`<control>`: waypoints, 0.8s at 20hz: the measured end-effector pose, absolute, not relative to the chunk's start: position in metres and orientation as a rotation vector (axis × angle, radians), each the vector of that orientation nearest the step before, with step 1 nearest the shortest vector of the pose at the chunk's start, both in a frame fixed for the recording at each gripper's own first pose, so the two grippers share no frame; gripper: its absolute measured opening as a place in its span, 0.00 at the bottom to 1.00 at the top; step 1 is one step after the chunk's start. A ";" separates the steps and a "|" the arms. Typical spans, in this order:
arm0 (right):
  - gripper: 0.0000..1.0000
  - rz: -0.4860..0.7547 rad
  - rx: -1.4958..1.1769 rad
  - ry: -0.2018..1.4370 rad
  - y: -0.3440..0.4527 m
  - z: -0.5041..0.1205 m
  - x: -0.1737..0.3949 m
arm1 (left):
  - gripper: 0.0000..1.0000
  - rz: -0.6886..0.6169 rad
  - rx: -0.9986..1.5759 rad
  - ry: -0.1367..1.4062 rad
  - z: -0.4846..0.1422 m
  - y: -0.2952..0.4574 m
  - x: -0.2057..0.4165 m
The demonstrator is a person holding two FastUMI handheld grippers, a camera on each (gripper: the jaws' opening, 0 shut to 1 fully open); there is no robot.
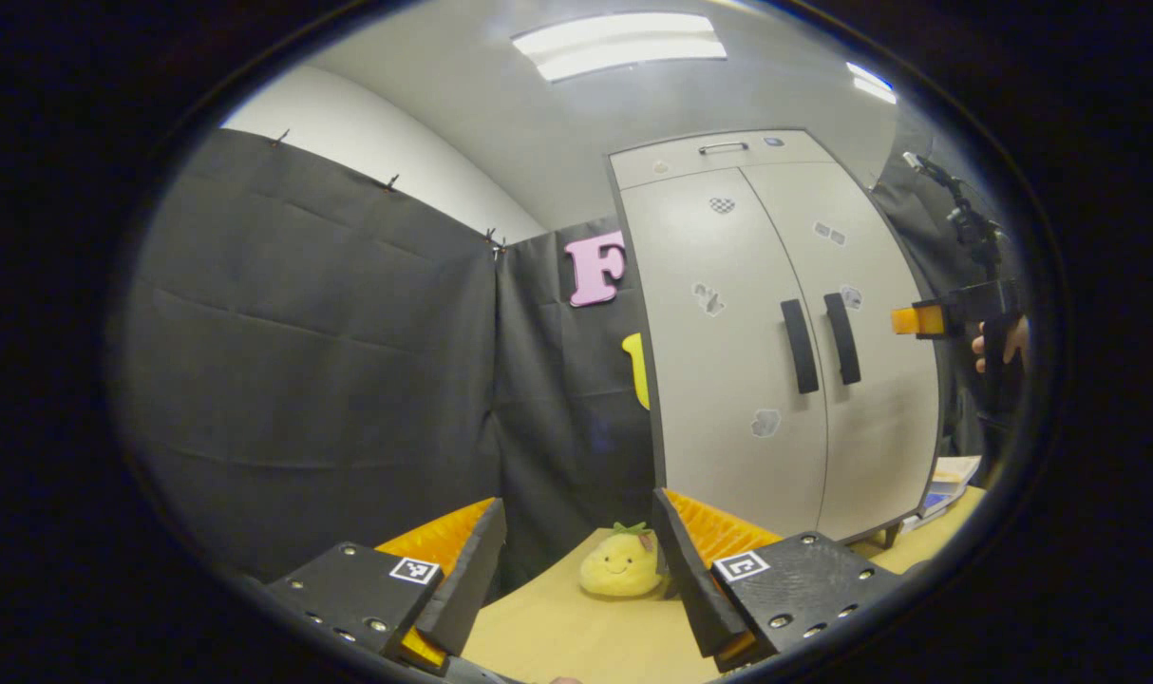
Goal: Grab one shoe with the right hand and put it into the shoe cabinet, grab the other shoe with the left hand and put it into the shoe cabinet; then close the right door with the right hand and the left door with the left hand.
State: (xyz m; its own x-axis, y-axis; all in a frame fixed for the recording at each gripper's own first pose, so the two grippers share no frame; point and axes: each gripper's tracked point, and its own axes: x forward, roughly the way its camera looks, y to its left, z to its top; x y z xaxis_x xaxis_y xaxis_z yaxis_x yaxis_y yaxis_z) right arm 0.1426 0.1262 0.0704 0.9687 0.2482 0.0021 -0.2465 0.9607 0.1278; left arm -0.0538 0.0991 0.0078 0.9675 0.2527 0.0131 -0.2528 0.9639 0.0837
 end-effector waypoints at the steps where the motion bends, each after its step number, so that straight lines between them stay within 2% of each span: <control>1: 0.98 0.260 0.133 0.019 0.133 0.071 0.150 | 0.89 0.263 0.086 0.001 0.006 0.102 -0.056; 16: 0.98 0.302 0.036 0.091 0.208 0.061 0.222 | 0.89 0.334 0.100 0.043 -0.006 0.135 -0.077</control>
State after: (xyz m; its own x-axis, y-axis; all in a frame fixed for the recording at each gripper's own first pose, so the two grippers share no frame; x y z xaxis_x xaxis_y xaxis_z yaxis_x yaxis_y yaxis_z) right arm 0.2225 0.2076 0.0606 0.9505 0.2990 -0.0843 -0.2958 0.9540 0.0491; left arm -0.0766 0.1352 -0.0061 0.9439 0.3293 -0.0254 -0.3251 0.9399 0.1046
